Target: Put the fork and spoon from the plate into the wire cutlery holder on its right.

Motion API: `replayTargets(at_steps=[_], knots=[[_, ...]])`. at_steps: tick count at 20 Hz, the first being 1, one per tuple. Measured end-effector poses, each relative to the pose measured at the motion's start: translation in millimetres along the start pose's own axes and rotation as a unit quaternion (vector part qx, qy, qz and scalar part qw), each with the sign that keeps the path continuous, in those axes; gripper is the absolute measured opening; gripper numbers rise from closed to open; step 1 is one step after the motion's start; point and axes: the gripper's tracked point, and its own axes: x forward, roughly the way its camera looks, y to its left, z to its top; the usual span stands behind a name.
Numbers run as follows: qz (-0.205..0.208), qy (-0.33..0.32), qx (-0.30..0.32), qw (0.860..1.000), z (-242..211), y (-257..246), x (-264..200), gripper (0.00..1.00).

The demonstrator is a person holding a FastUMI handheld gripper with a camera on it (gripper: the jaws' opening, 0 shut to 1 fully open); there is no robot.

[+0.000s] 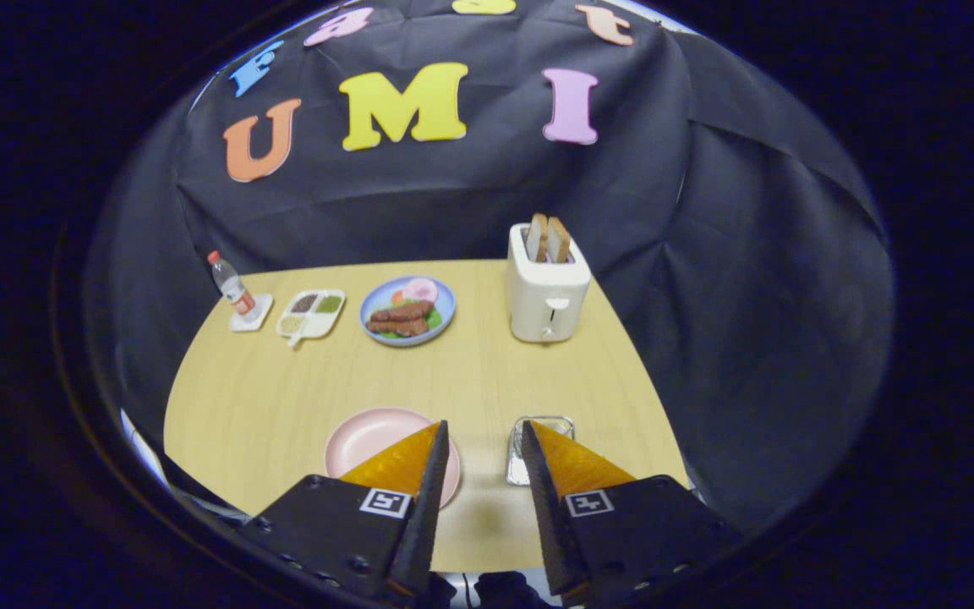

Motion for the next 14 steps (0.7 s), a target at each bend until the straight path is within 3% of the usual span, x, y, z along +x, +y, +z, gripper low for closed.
replayTargets(at_steps=[3,7,11,14], knots=[[0.006,-0.088,0.003,0.996,35,14,-31,0.62],[0.006,-0.195,-0.006,0.981,81,27,-85,0.75],[0.057,-0.256,-0.001,0.965,102,69,-139,0.90],[0.061,-0.278,-0.003,0.959,108,85,-159,0.96]])
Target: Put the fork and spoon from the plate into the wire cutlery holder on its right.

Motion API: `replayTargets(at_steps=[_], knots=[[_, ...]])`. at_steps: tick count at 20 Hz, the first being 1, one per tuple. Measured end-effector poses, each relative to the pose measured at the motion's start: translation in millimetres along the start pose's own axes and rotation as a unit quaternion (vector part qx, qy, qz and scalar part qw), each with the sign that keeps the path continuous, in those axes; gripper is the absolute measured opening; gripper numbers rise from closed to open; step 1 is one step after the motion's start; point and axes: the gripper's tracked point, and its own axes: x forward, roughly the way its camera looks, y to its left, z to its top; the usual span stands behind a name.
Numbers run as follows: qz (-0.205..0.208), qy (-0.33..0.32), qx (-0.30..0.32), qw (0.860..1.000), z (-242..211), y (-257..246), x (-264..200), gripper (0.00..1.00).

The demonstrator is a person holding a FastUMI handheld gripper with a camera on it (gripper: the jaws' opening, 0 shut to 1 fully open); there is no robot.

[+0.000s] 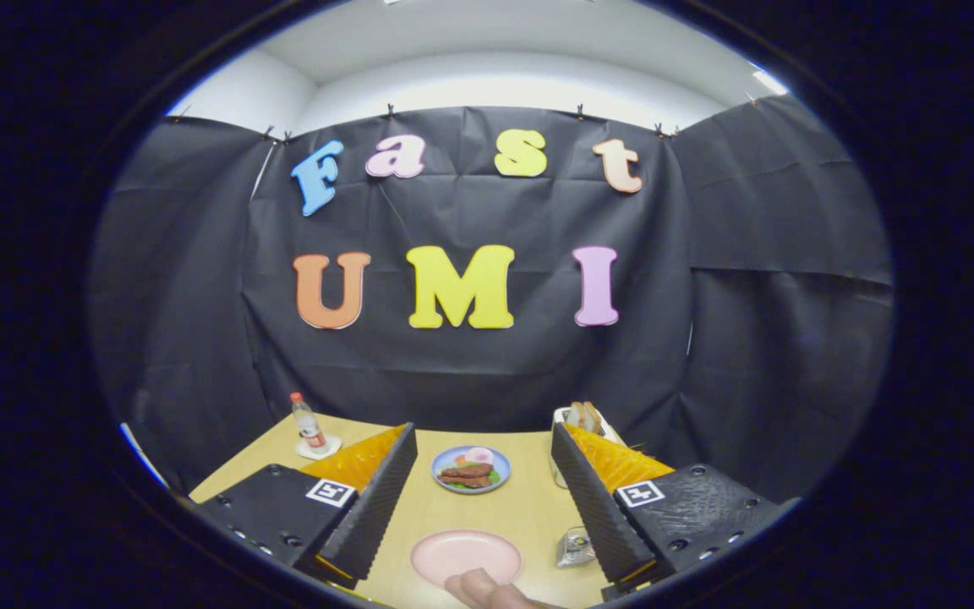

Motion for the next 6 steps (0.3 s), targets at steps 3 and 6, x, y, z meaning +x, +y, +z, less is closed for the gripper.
replayTargets(at_steps=[3,6], knots=[[-0.003,-0.019,0.010,1.000,20,17,-5,0.96],[0.005,-0.014,0.017,1.000,18,33,-9,0.96]])
